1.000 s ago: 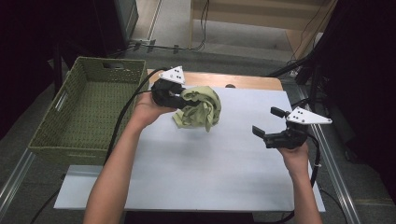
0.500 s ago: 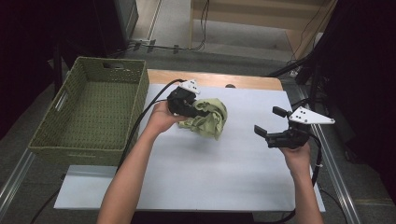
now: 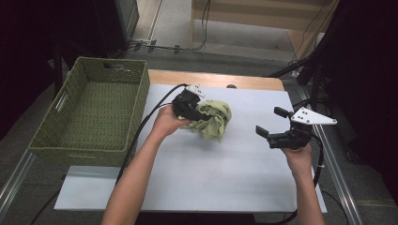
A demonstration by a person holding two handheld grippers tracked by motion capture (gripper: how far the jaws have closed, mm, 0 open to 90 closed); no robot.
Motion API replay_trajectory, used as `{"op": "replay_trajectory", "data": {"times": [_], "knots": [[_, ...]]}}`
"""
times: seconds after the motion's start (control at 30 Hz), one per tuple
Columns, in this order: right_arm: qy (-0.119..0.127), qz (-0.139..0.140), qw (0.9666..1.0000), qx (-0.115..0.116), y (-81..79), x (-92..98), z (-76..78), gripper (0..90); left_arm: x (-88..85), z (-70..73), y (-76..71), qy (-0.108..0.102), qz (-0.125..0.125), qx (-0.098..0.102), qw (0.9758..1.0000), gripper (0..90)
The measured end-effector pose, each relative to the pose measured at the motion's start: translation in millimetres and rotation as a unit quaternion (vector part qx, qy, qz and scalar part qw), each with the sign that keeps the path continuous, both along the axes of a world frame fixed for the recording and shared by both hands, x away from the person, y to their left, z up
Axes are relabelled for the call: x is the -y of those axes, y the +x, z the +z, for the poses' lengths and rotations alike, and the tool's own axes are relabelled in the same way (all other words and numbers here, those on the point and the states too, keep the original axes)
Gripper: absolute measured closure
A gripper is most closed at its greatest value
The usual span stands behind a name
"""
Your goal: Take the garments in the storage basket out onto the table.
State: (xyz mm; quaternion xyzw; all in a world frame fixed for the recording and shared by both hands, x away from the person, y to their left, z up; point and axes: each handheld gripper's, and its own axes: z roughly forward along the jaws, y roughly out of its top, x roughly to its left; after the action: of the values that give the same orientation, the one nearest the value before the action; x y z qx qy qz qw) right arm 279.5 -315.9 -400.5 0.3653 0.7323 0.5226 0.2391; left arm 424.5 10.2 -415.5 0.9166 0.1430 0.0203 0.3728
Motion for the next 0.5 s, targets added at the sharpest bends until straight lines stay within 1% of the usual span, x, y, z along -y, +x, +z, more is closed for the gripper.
{"op": "replay_trajectory", "data": {"times": [0.03,0.1,0.2,0.3,0.4,0.43,0.47,0.5], "knots": [[0.001,0.0,1.0,-0.001,0.5,0.2,-0.5,0.0,3.2,-2.9,-0.7,0.008,-0.001,0.004,1.0,68.0],[0.0,0.001,1.0,-0.002,0.6,0.4,-0.8,0.0,5.3,-5.2,-0.9,0.006,-0.001,0.001,1.0,67.9],[0.0,0.001,1.0,-0.001,0.6,0.3,-0.8,0.0,6.7,-6.9,-0.4,0.01,-0.003,0.0,0.9999,66.7],[0.0,0.001,1.0,-0.001,0.5,0.4,-0.7,0.0,8.9,-10.0,-0.3,0.012,0.006,-0.01,0.9999,64.7],[-0.001,0.001,1.0,-0.002,0.8,0.4,-1.0,0.0,9.4,-11.4,0.5,0.013,0.01,-0.014,0.9998,63.0],[0.0,-0.001,1.0,-0.004,0.7,0.2,-1.2,0.0,9.8,-12.7,0.8,0.021,0.013,-0.014,0.9996,62.2],[0.0,-0.001,1.0,-0.004,0.7,0.2,-1.2,0.0,9.8,-12.7,0.8,0.021,0.013,-0.014,0.9996,61.3],[0.0,0.0,1.0,-0.004,0.9,0.3,-1.4,0.0,11.0,-14.5,0.6,0.03,0.017,-0.012,0.9993,60.1]]}}
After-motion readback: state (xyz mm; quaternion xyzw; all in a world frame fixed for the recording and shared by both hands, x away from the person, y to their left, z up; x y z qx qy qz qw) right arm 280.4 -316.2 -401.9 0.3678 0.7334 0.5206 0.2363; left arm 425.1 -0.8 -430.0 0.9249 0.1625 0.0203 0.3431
